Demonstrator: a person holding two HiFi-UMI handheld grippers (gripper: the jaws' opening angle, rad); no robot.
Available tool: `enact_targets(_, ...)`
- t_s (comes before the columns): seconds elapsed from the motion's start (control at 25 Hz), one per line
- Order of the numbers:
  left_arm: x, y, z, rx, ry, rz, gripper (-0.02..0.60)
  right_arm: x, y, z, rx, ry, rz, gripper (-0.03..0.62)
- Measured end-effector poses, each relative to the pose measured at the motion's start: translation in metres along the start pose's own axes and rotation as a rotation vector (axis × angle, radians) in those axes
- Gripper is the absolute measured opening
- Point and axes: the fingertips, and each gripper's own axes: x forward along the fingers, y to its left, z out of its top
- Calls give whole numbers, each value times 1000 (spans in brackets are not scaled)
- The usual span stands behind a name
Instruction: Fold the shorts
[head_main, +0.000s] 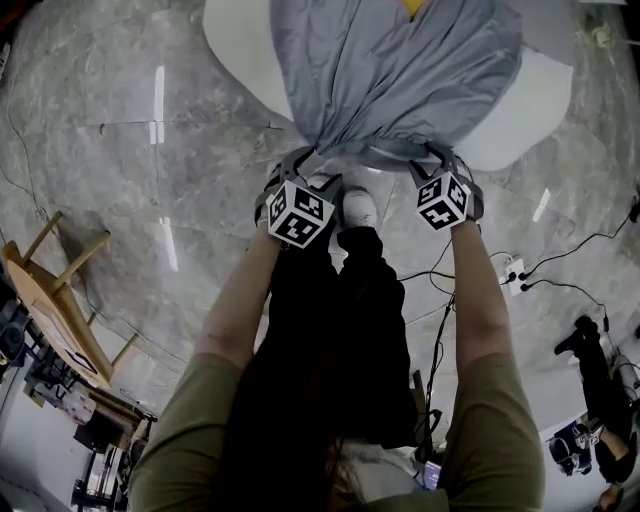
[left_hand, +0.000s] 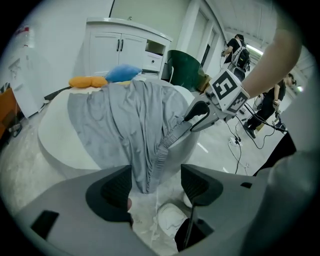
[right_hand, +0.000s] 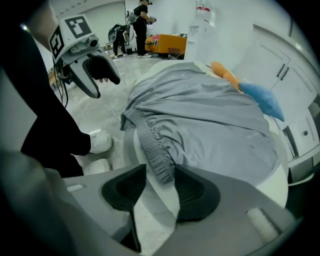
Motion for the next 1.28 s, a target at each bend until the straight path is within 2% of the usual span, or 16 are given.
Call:
enact_targets(0.04,-2,1,0,-9,-2,5,307,1,-2,-3,-20,21,-2,158)
enact_targets(0.08,-4,2,0,-17,-3,10,307,1,-3,-6,-44,45,0,137)
enact_targets(0.2,-13,-3,0,-29,4,15,307,-6,-3,-17,-98,112,16,101)
enact_targets(0.28,-20,-9,0,-30,16,13,308,-18,-2,-16,-76,108,32,81)
enact_targets(0.36,-30,-15,3,-31,27,12,307,-36,-3,-5,-24,67,50,26)
enact_targets(0.56,-62,-27,21,-54,53,4,307,-95,2,33,13,-4,114,21)
enact_targets(0.76,-105,-49,56,-70,55,-16,307,-178,-8,82,93,-92,156,20)
enact_targets(0.88,-128,-64,78,-76,53,-16,308,-229,-19,112,101,-152,175,20)
enact_targets(1.16,-152,-91,134,-116,17,-3,308,-330,-46,171,88,-302,223,20)
enact_targets(1.28,-159,-89,163,-164,-15,27,308,-375,-57,204,111,-393,267,20)
